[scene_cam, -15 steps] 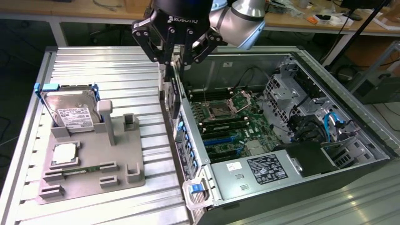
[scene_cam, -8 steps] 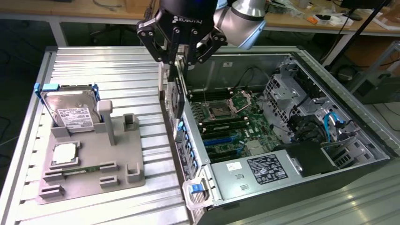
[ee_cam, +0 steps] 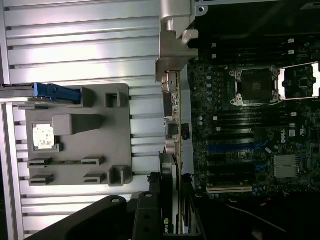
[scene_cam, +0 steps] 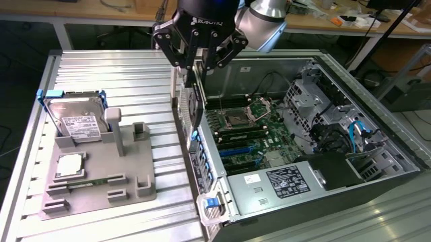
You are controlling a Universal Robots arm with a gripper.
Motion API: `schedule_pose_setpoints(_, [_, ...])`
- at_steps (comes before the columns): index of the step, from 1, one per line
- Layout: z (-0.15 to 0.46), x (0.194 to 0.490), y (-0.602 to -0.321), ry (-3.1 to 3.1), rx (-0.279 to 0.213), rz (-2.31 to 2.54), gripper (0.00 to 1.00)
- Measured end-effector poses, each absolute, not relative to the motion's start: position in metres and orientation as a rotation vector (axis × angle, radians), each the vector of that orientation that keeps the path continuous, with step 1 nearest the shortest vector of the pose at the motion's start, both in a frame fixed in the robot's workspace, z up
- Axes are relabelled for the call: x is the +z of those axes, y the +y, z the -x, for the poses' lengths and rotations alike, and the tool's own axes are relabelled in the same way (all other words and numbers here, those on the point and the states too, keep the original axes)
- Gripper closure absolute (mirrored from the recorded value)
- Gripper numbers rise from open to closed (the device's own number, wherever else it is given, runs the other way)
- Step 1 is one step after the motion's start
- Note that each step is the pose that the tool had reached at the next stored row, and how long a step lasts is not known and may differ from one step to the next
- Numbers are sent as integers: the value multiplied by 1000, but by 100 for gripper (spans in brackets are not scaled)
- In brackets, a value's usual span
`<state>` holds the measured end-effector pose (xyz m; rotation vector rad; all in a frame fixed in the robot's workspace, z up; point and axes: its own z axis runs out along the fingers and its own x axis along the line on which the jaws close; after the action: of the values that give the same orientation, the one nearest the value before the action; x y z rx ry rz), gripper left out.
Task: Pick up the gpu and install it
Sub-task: 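Pick up the gpu and move the gpu toward the slot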
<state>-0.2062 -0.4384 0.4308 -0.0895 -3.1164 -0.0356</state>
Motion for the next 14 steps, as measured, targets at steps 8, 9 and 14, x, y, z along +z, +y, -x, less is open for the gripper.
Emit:
schedule_pose_setpoints(8, [200, 431, -438, -3116, -36, 89, 73])
schedule_pose_setpoints(9, [199, 431, -438, -3116, -36, 89, 73])
schedule_pose_setpoints(14, [196, 431, -438, -3116, -36, 89, 73])
